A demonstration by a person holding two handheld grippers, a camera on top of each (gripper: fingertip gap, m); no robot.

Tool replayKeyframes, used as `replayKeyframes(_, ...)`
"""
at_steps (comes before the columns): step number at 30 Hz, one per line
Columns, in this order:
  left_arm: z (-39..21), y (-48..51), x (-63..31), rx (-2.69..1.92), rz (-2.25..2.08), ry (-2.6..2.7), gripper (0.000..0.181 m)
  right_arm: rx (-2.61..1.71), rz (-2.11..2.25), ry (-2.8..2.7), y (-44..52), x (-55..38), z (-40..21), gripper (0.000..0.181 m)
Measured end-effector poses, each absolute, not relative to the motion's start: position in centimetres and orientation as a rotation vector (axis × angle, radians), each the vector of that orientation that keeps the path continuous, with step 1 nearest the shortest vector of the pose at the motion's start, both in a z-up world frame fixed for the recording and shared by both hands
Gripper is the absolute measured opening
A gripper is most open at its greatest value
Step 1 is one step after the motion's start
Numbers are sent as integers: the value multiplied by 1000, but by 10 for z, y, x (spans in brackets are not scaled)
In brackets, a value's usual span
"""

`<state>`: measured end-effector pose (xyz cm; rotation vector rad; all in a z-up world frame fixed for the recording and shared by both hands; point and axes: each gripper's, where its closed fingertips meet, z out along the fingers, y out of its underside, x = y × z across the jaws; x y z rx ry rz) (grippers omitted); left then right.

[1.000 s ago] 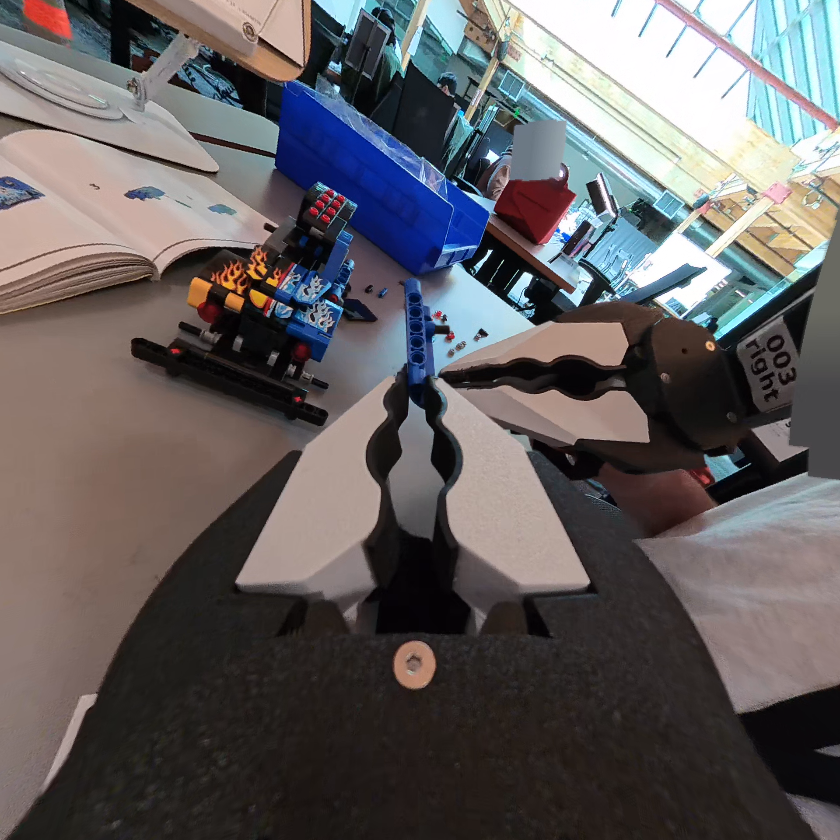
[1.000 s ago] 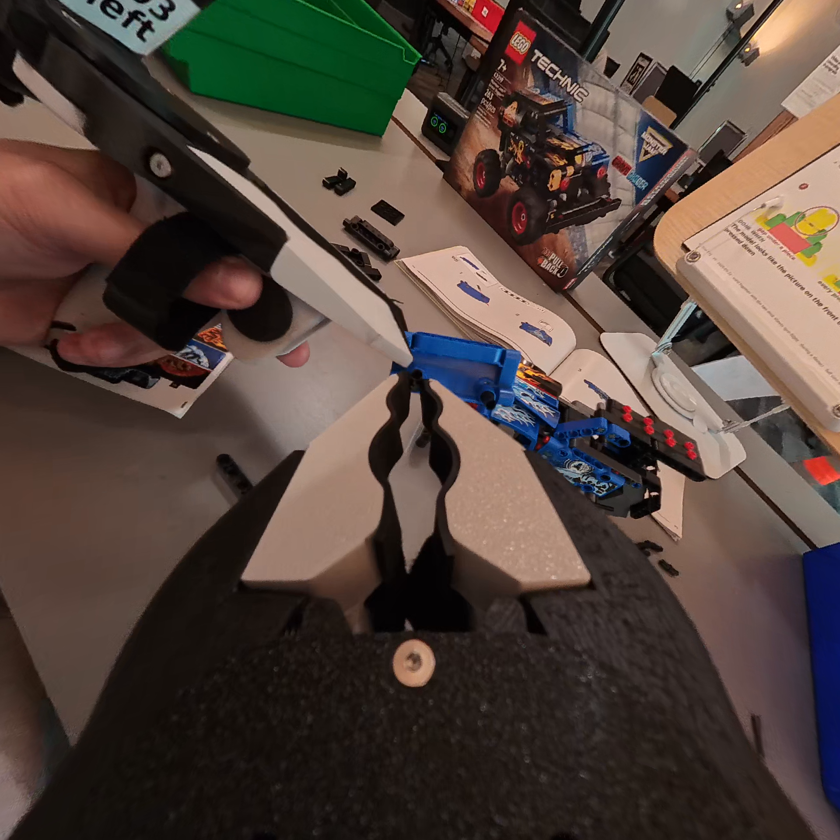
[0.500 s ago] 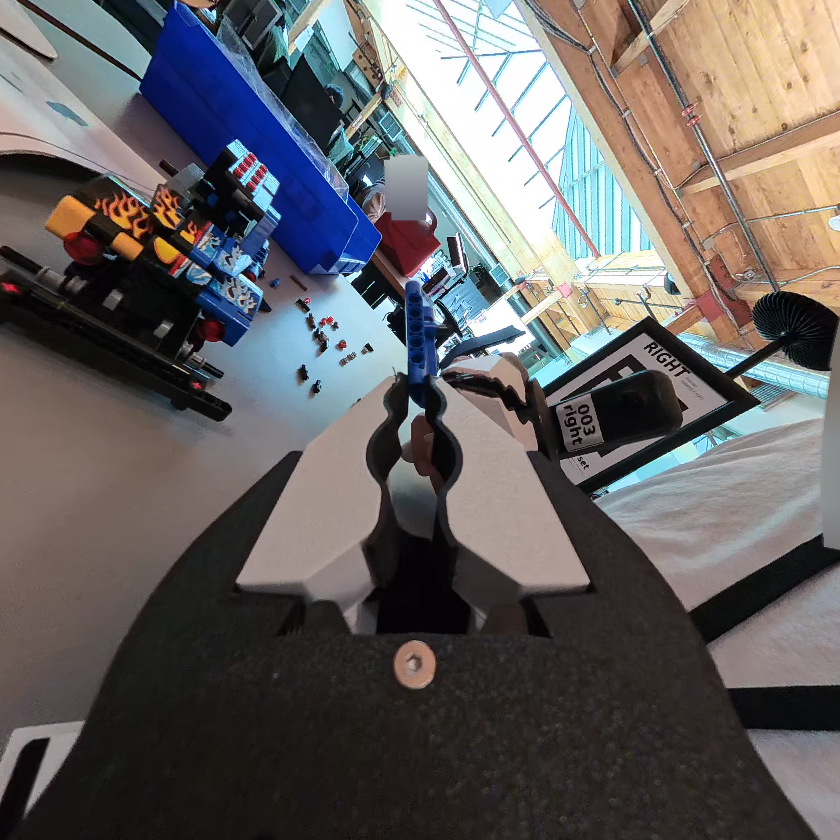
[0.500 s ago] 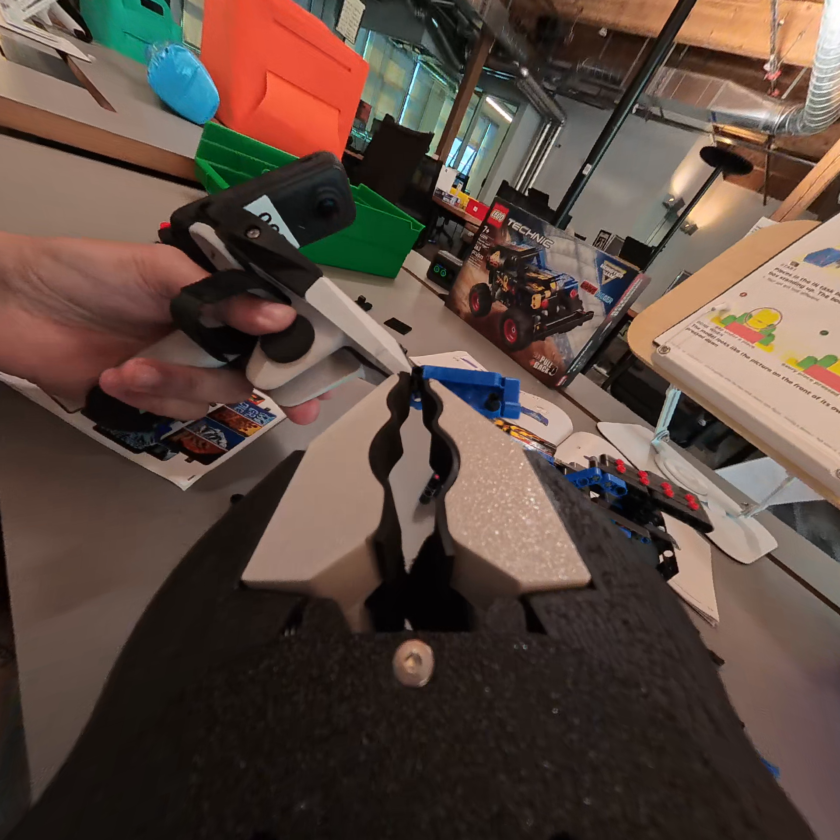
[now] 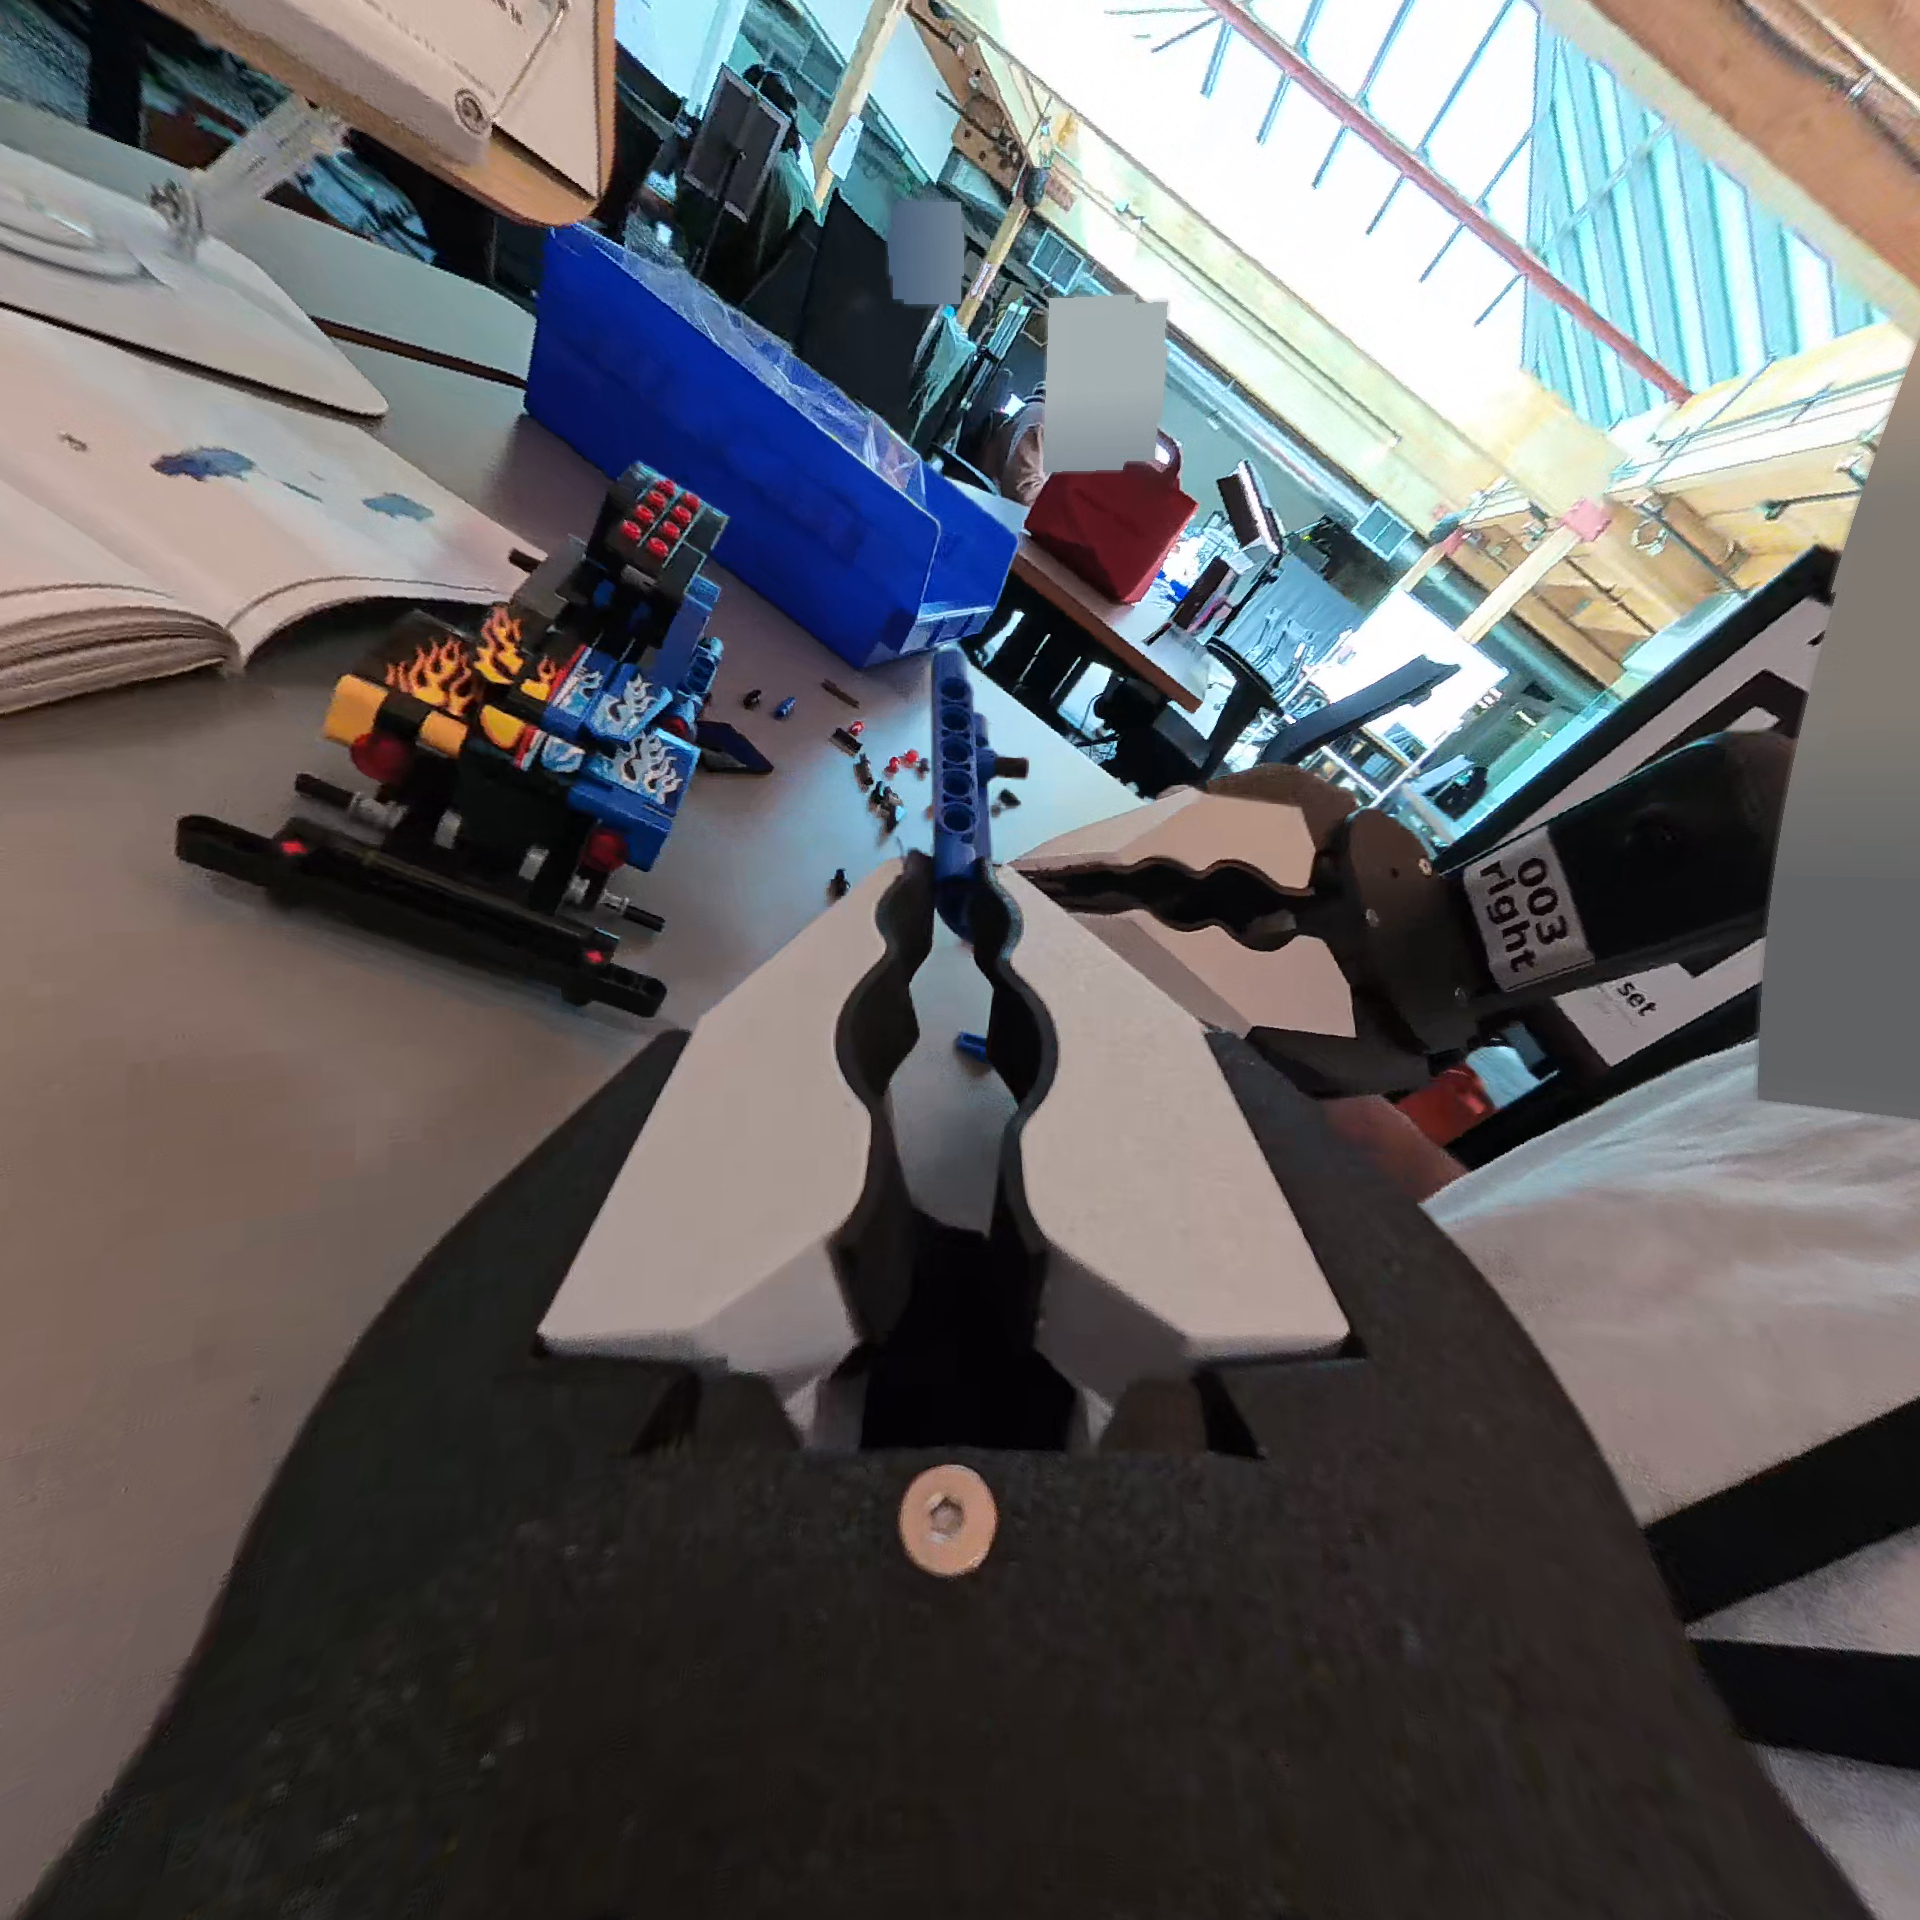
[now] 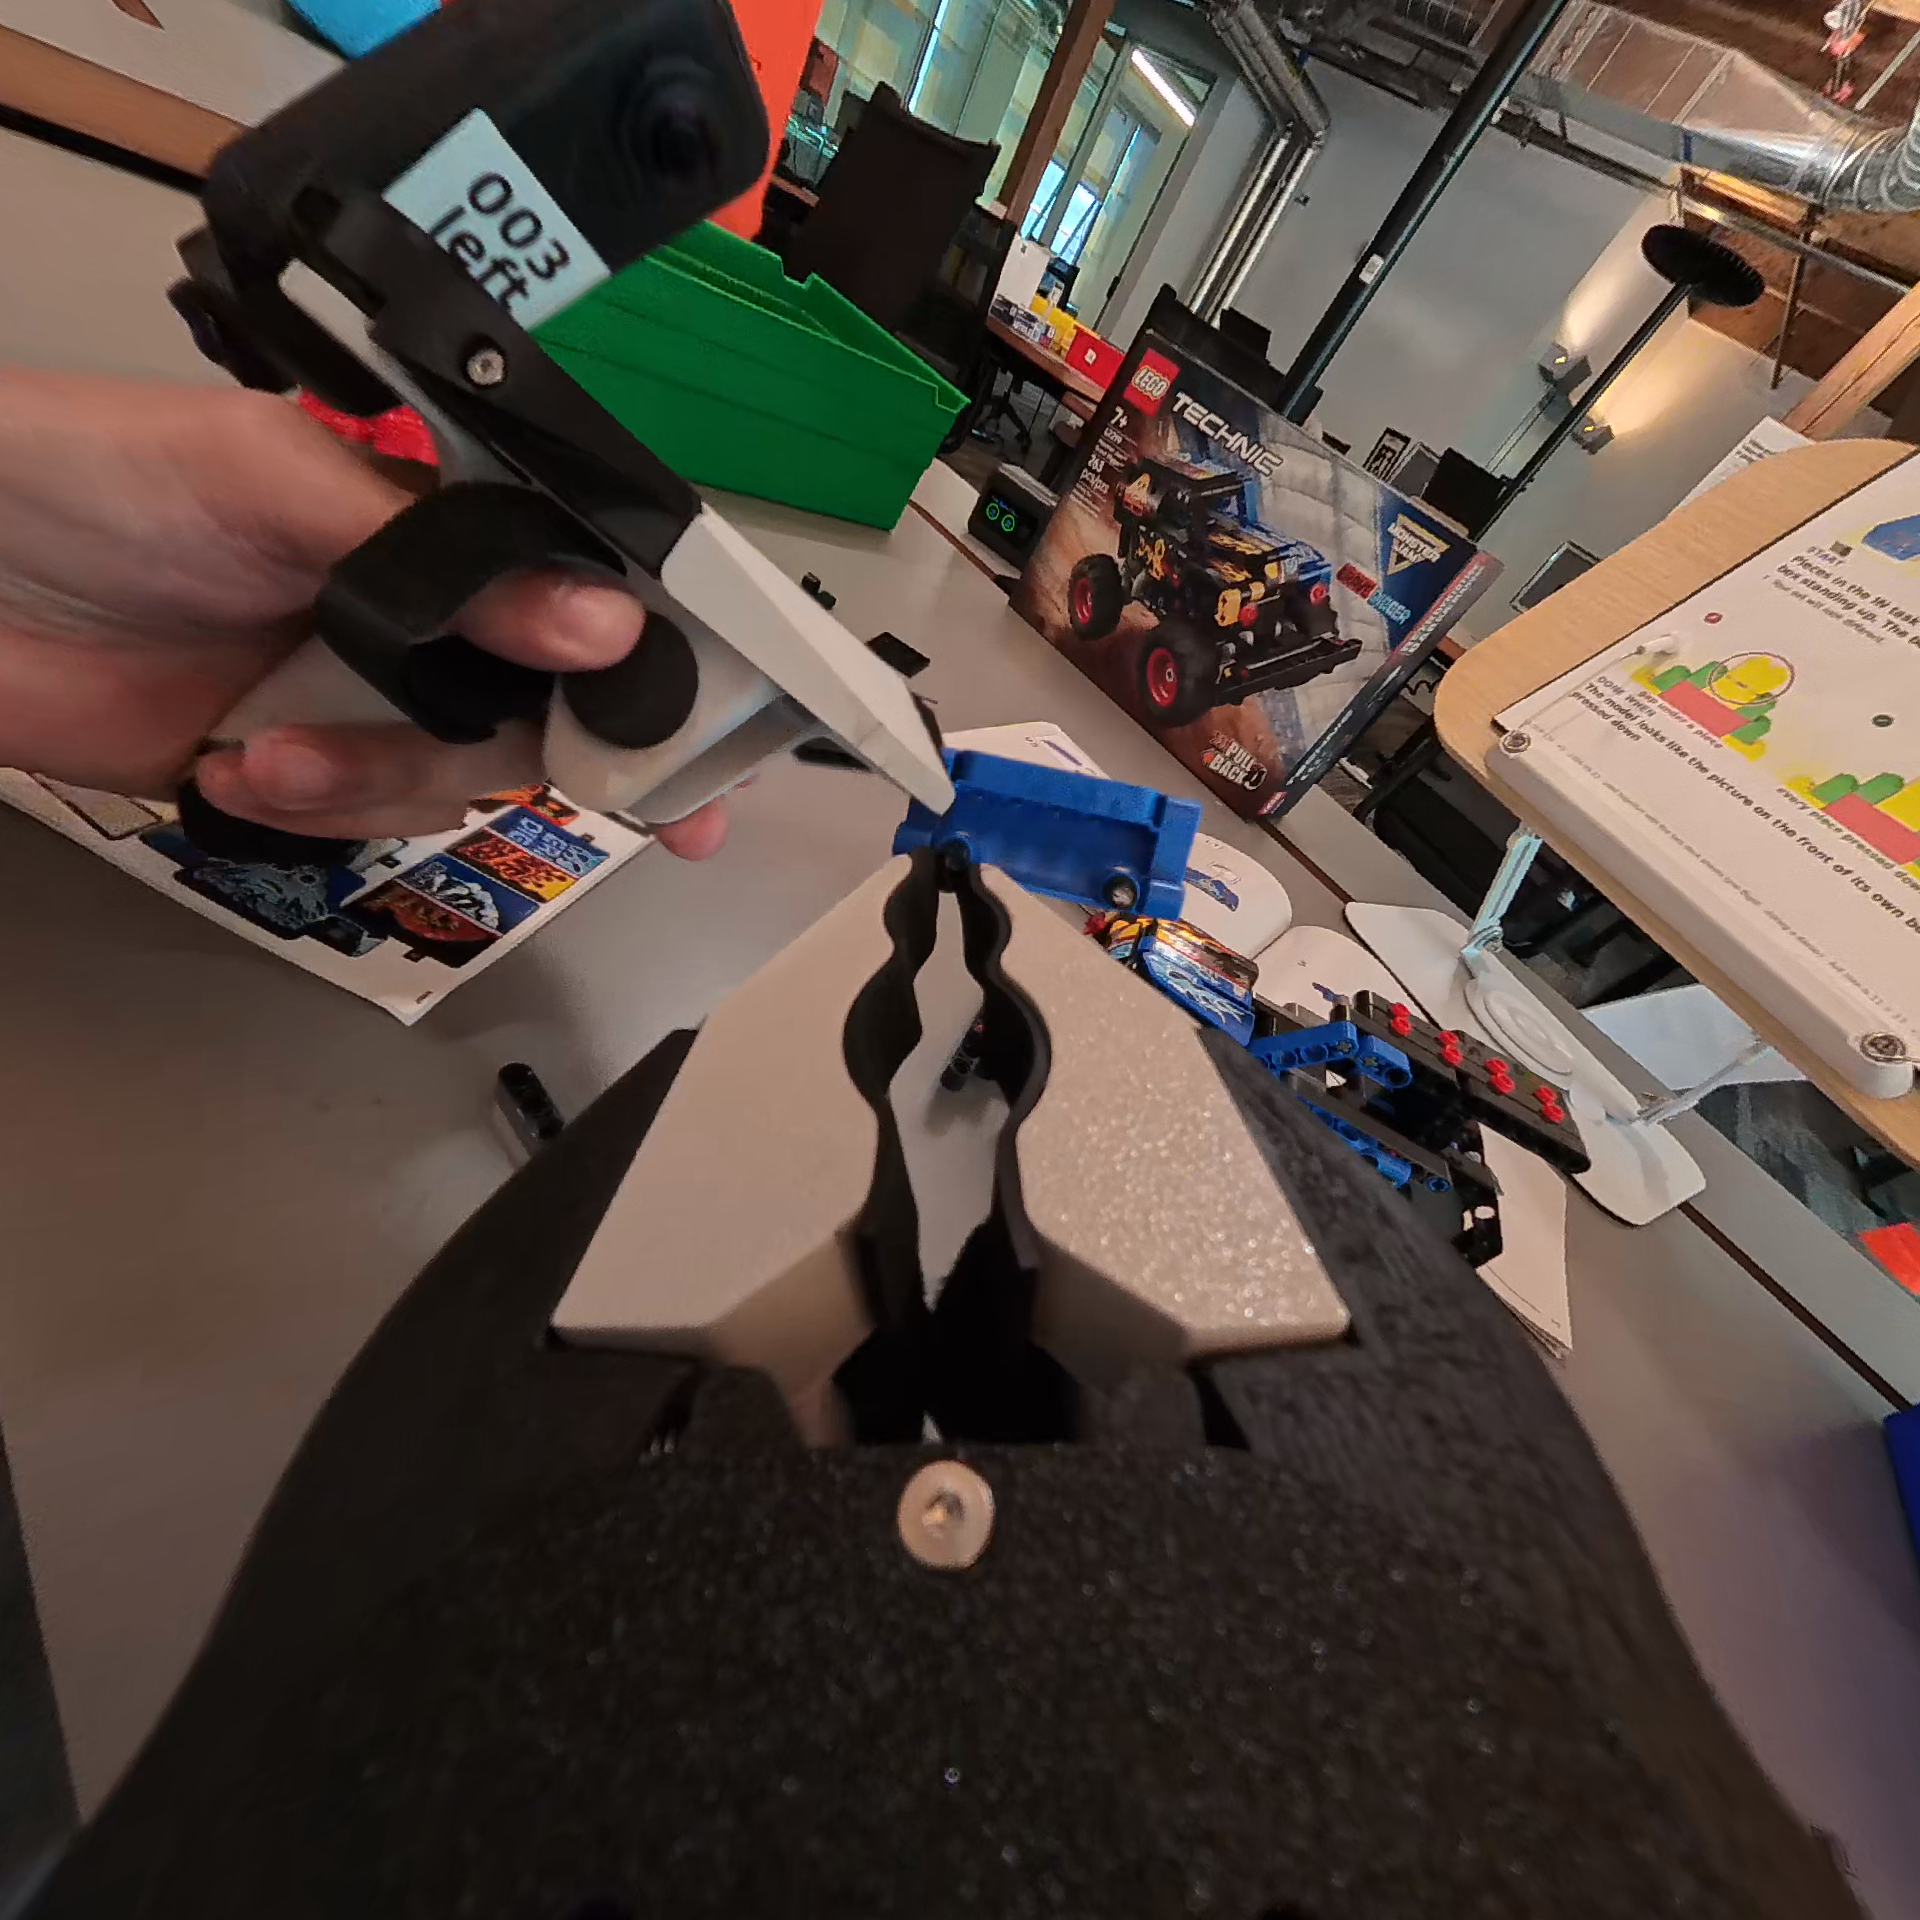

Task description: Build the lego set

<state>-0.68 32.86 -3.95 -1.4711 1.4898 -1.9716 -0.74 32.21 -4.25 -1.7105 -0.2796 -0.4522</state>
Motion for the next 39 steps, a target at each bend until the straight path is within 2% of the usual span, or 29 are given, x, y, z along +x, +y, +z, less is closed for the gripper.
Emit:
replayKeyframes(18, -38, 327, -7, -1163, -1395, 1584, 6, -1771, -494, -210, 324, -3, -48, 3)
replayKeyframes(27, -42, 325, -4, -1125, -1309, 1590, 7, -1807, -412, -91, 327, 0, -56, 4)
replayKeyframes(31, -41, 330, -3, -1191, -1448, 1578, 6, -1773, -309, -41, 325, -2, -52, 5)
replayKeyframes(35, -31, 333, -6, -1236, -1666, 1511, 6, -1650, -17, 47, 316, 0, -36, 21)
replayKeyframes(39, -9, 321, -16, -1184, -1997, 1444, 6, -1473, 573, 58, 315, -21, -13, 44)
